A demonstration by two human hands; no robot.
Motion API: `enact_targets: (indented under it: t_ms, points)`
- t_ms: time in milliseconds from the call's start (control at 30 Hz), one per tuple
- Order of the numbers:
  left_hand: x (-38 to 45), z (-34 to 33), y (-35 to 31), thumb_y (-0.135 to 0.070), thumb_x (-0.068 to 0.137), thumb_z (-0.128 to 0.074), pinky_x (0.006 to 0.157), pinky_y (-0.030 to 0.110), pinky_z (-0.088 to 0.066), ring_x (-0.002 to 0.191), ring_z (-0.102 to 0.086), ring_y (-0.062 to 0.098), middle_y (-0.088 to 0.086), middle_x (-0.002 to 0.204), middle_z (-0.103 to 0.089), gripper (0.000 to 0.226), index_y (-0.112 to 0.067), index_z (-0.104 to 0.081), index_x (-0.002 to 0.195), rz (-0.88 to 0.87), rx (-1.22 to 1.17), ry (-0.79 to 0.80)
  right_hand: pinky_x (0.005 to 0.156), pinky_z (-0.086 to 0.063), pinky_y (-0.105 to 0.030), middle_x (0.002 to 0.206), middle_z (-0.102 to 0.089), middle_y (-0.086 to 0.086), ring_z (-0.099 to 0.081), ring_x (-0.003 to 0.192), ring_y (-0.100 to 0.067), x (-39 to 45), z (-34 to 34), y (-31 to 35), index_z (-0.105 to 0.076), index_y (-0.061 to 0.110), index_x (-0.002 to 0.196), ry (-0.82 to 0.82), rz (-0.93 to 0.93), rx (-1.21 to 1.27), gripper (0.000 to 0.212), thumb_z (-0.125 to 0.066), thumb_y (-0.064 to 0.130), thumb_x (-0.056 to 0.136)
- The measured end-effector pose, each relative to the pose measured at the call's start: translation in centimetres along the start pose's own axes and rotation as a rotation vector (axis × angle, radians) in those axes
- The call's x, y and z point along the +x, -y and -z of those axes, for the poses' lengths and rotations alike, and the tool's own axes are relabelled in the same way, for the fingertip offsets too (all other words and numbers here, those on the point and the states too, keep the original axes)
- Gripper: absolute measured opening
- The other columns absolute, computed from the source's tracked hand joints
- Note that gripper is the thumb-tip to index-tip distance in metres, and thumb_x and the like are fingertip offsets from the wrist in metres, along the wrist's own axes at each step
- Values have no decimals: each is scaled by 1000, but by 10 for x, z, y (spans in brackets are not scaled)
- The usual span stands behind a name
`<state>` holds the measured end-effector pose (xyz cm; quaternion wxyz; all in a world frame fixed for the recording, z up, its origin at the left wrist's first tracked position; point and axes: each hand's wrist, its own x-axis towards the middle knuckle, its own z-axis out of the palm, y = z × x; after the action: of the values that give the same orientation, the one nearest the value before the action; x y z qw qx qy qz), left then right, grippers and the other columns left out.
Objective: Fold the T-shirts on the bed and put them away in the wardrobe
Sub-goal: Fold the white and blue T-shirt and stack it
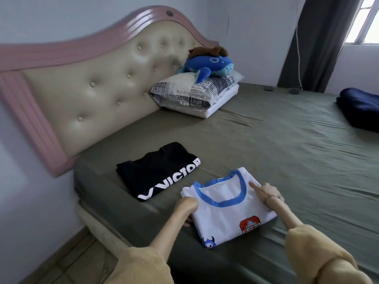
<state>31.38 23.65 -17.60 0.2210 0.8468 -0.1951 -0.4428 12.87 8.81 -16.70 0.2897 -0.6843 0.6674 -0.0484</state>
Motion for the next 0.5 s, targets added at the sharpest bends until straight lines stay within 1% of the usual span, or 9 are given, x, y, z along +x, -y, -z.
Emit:
enact_targets:
  t_ms: [67,167,233,267,300,333,400,500]
  points:
    - [2,0,-1,-12,90,-34,51,33,-49,97,-63,26,12,118,-60,40,-7,-51,125,-8,6,-58,74,-34,-29,123,-56,-19,-54,101,-31,7,-3,2,-51,0,124,13,33,-19,53,-35,43,98]
    - [7,5,0,-8,92,-29,64,37,-54,101,-62,31,14,118,-60,38,-8,-50,124,-36,-155,-116,74,-33,-28,117,-58,-20,-51,94,-29,17,-4,8,-55,-3,118,36,62,-15,49,-35,36,99]
    - [9,7,1,-8,94,-28,71,40,-55,103,-61,31,15,119,-60,39,-7,-48,127,-33,-249,-136,76,-33,-30,112,-58,-21,-53,99,-32,23,-2,15,-57,-6,115,50,88,28,48,-36,34,99]
    - [9,8,0,-9,96,-28,78,41,-55,105,-60,31,15,120,-58,38,-6,-47,127,-49,-264,-161,77,-35,-32,112,-58,-23,-54,103,-34,25,-1,21,-57,-7,113,44,119,43,47,-37,32,99]
    - [8,8,-2,-11,98,-27,83,39,-53,108,-59,31,16,122,-56,36,-4,-46,128,-84,-246,-208,79,-36,-33,114,-58,-25,-54,106,-35,26,2,27,-57,-9,112,31,152,56,45,-38,30,99]
    - [7,10,-4,-14,100,-26,86,36,-51,111,-57,31,16,125,-54,36,-2,-44,128,-114,-229,-271,82,-38,-35,117,-57,-26,-53,109,-36,26,5,35,-57,-10,113,14,190,61,44,-38,28,99]
    - [2,22,-10,-18,103,-23,84,35,-45,114,-54,33,19,128,-52,36,2,-41,127,-169,-228,-395,88,-37,-35,123,-55,-27,-50,115,-38,28,10,55,-55,-10,117,-19,264,70,42,-39,25,100]
    - [-2,55,-20,-21,104,-20,77,35,-38,112,-54,36,21,125,-54,35,3,-37,123,-224,-238,-552,89,-36,-34,126,-53,-28,-48,117,-40,27,14,92,-52,-10,119,-61,352,135,40,-38,22,100]
